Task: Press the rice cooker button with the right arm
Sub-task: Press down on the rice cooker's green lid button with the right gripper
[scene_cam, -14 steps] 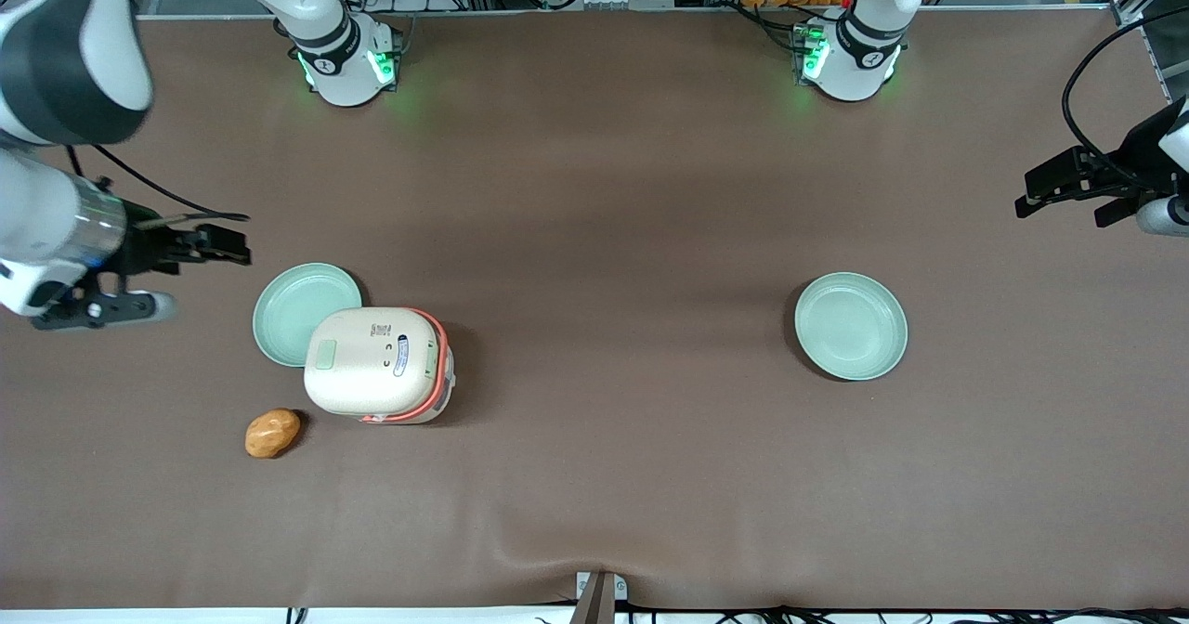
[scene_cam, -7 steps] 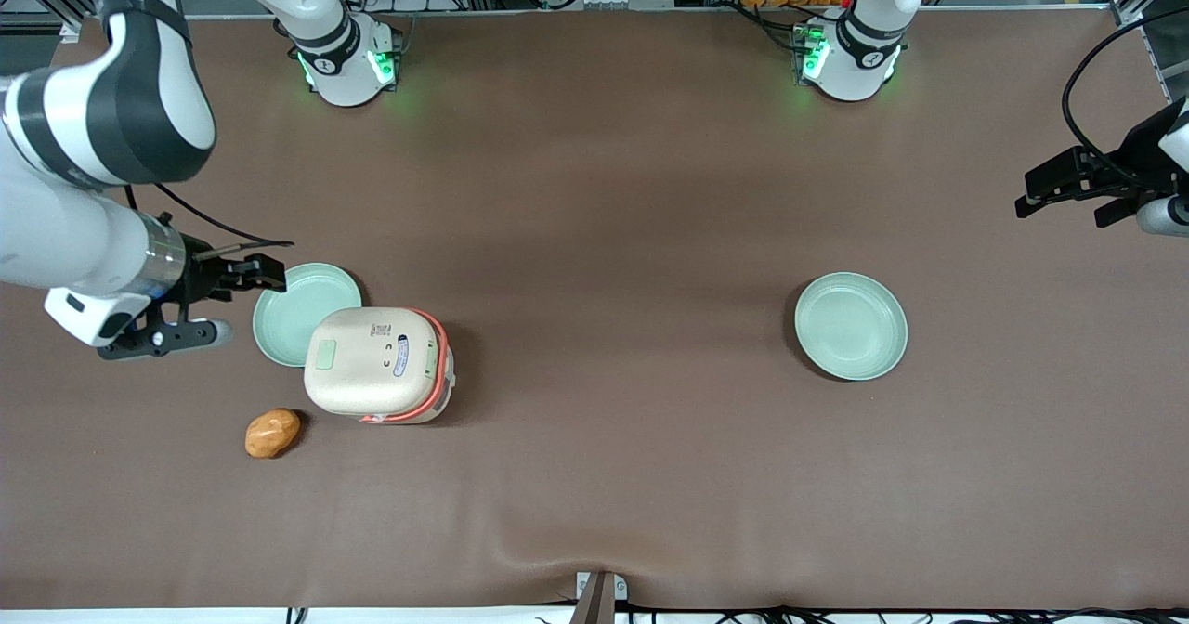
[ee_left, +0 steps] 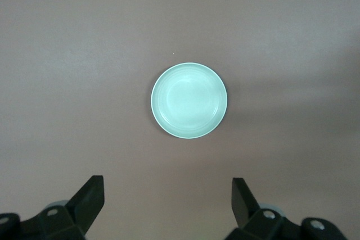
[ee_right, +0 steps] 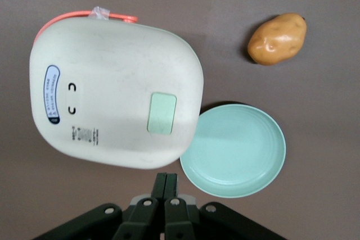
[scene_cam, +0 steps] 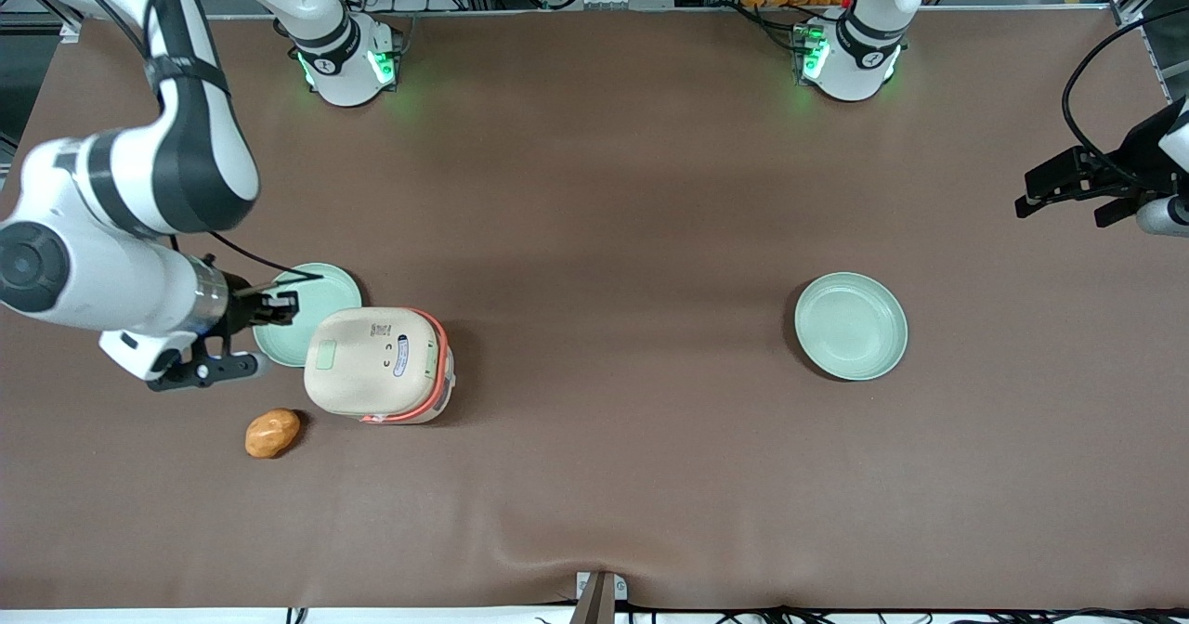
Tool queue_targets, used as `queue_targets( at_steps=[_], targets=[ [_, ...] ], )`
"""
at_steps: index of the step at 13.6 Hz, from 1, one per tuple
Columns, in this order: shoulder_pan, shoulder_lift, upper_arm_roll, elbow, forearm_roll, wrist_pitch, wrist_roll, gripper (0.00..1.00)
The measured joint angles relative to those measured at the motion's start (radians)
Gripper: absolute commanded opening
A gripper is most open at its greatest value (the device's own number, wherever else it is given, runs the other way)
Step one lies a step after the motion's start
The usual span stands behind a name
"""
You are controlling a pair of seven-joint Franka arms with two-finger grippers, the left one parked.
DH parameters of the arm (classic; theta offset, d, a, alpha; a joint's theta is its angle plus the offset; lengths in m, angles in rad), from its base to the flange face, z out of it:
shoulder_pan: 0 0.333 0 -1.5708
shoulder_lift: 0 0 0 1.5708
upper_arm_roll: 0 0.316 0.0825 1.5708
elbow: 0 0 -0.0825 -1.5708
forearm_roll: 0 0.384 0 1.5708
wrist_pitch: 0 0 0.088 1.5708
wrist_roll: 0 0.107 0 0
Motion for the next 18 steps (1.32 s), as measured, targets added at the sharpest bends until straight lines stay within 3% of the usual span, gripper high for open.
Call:
queue_targets(
  at_steps=[7, 18],
  targets=[
    [0.003, 0.063, 0.000, 0.000, 0.000, 0.107, 0.000, 0.00],
    [0.013, 0.107, 0.002, -0.003, 0.003, 0.123, 0.000, 0.00]
  ],
)
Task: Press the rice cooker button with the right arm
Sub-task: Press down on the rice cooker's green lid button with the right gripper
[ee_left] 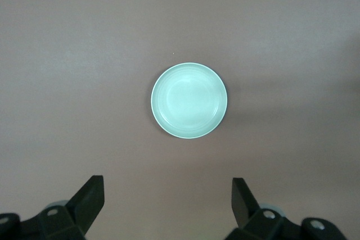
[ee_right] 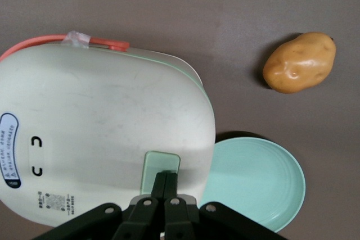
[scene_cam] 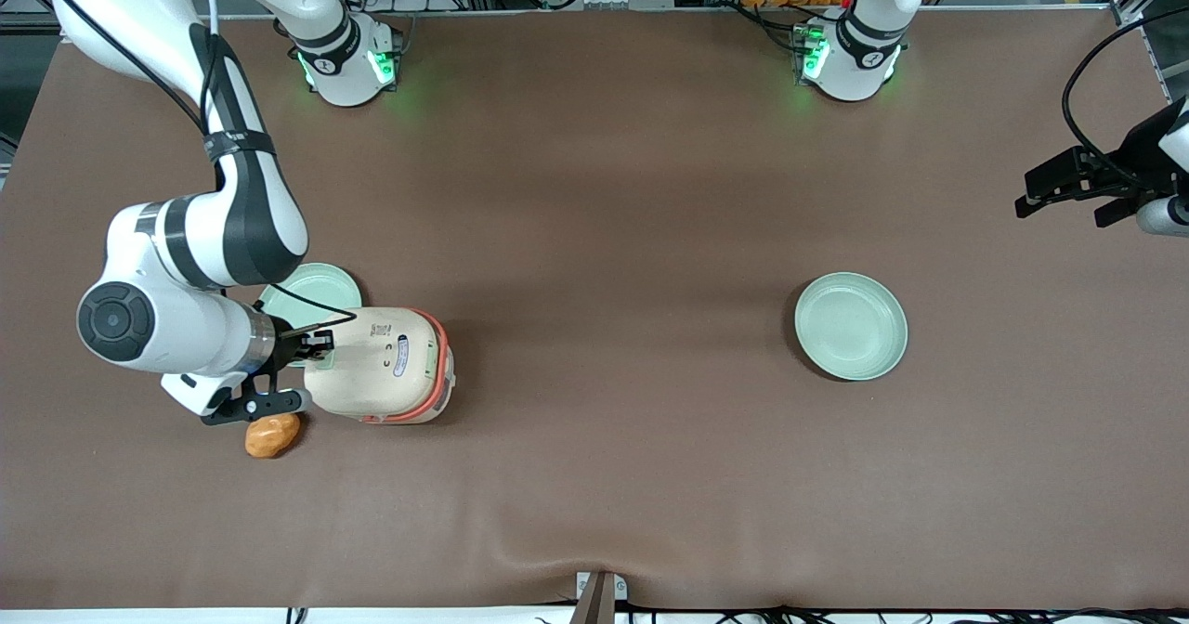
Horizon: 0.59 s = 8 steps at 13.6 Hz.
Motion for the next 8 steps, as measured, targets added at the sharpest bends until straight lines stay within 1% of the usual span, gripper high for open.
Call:
queue_targets(
  at_steps=[8],
  targets=[
    [0.006, 0.004, 0.000, -0.003, 0.003, 0.003, 0.000, 0.00]
  ],
)
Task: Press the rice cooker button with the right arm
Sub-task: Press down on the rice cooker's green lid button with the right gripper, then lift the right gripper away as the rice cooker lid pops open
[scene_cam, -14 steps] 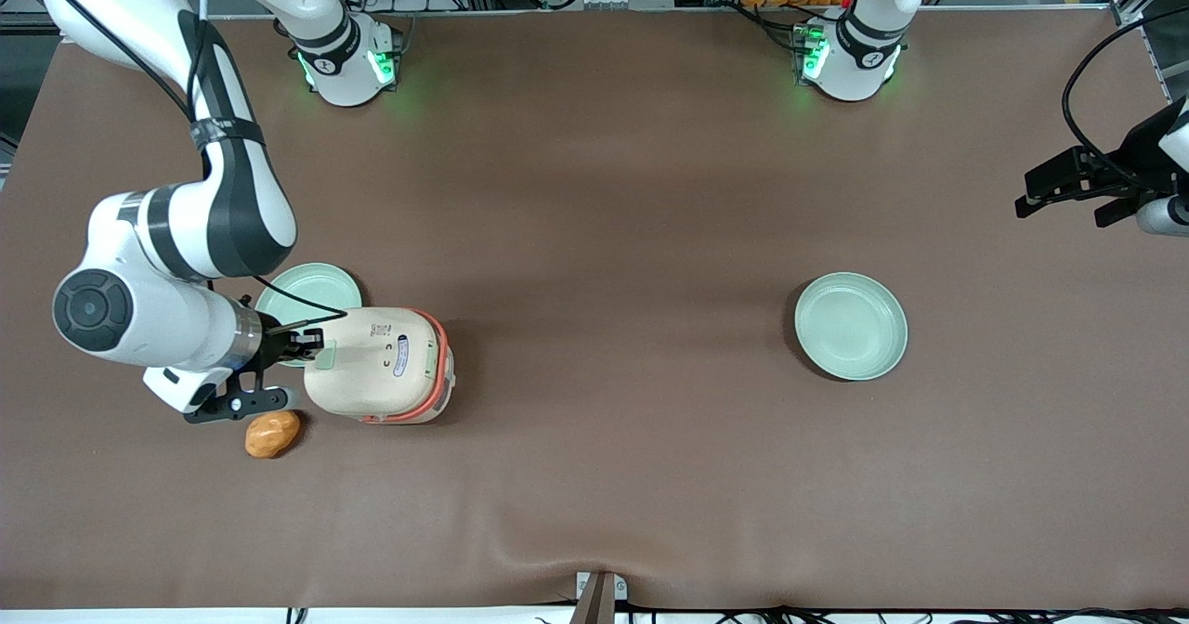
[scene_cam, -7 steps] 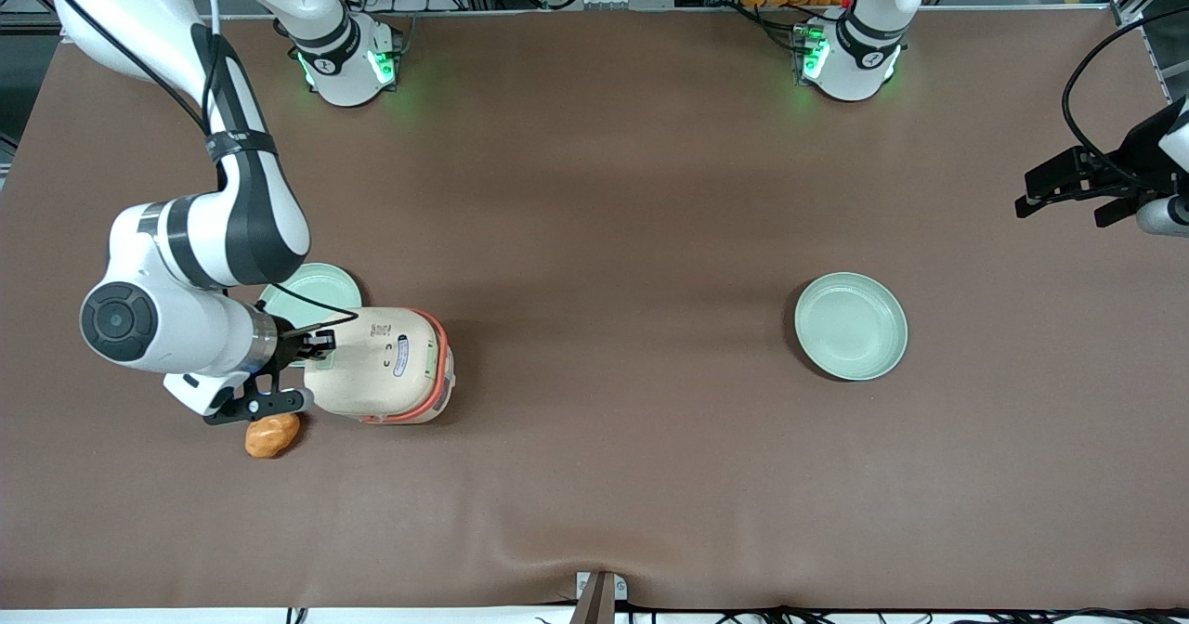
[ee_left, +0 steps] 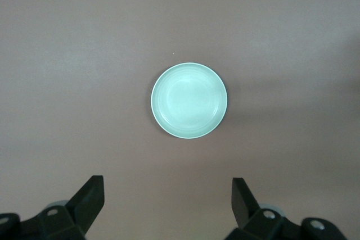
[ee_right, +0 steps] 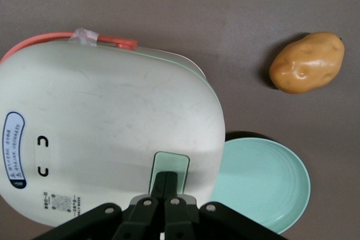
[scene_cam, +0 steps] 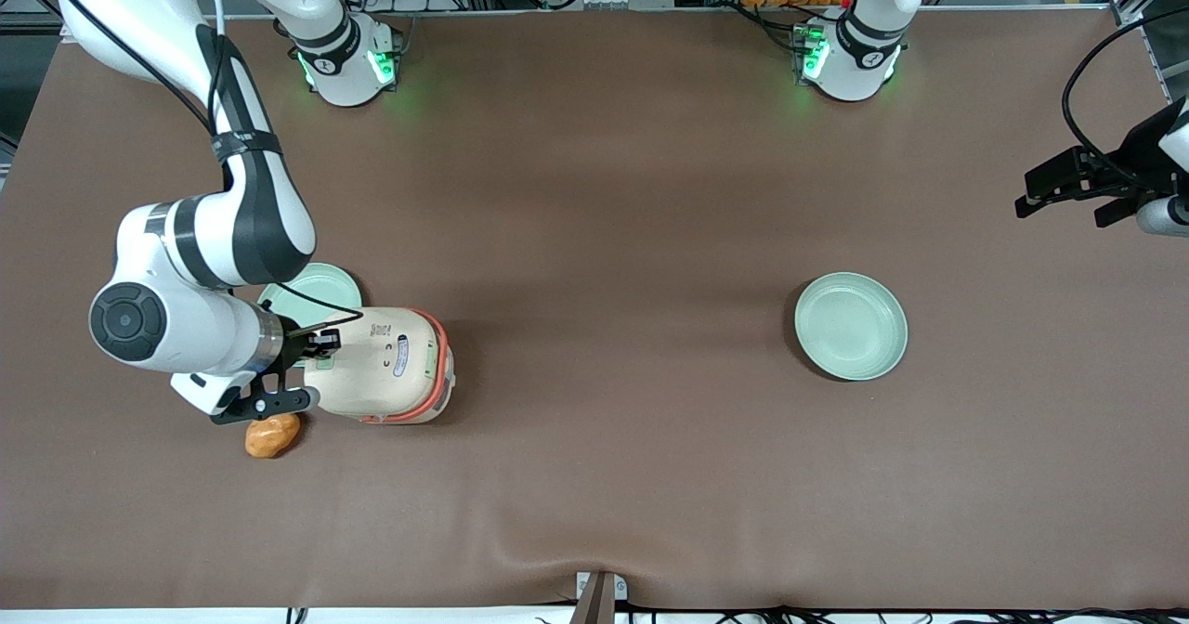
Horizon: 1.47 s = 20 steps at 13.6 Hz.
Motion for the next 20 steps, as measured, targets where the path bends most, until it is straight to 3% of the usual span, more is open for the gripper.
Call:
queue_targets(
  at_steps=[14, 16, 17, 18, 19, 20],
  targets=[
    [-0.001, -0.006, -0.004, 0.004, 0.010, -0.007, 0.000, 0.00],
    [-0.001, -0.030, -0.007, 0.007, 0.010, -0.023, 0.000, 0.05],
    [-0.002, -0.048, -0.009, 0.009, 0.010, -0.036, 0.000, 0.12],
    [-0.002, -0.070, -0.010, 0.010, 0.010, -0.051, 0.000, 0.38],
    [-0.003, -0.097, -0.012, 0.013, 0.010, -0.066, 0.000, 0.99],
    [-0.003, -0.125, -0.013, 0.014, 0.010, -0.080, 0.000, 1.00]
  ],
)
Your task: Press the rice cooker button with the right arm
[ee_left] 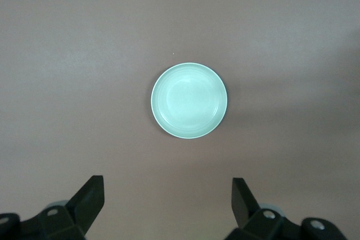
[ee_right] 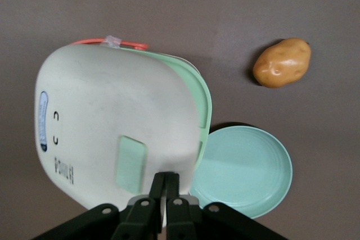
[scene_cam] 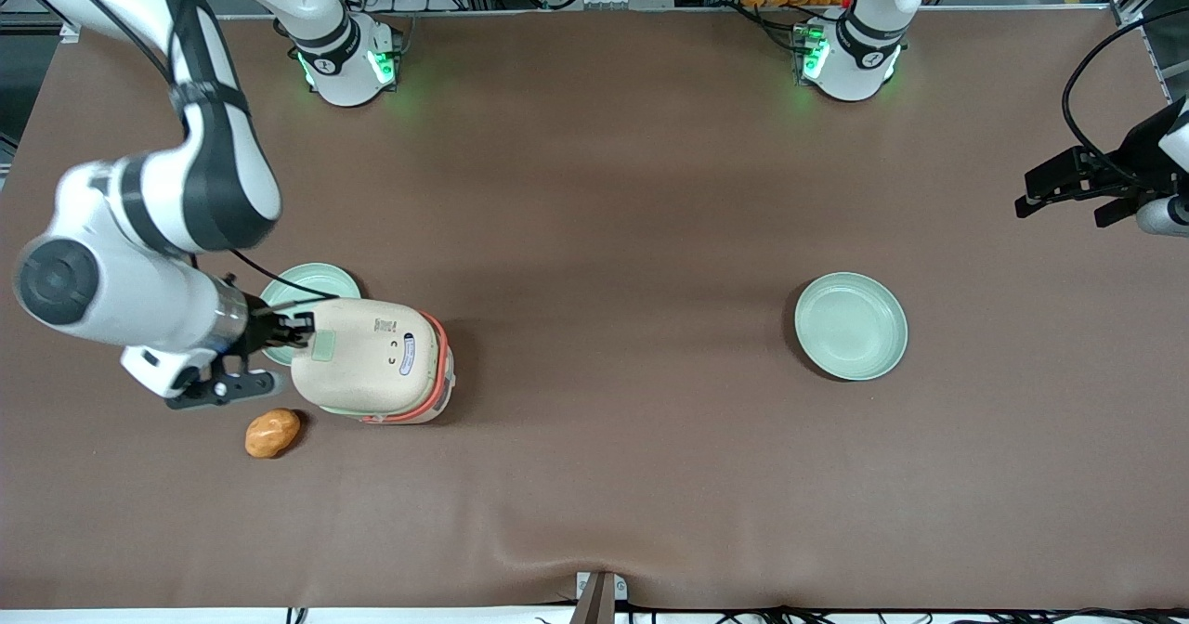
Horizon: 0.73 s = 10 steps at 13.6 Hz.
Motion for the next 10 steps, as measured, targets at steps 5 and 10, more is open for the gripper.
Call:
queue_targets(
  at_steps=[5, 10],
  targets=[
    [-0.043, -0.126, -0.011, 0.003, -0.003, -0.072, -0.001, 1.00],
    [-0.119, -0.224, -0.012, 0.003, -0.008, -0.184, -0.006, 1.00]
  ],
)
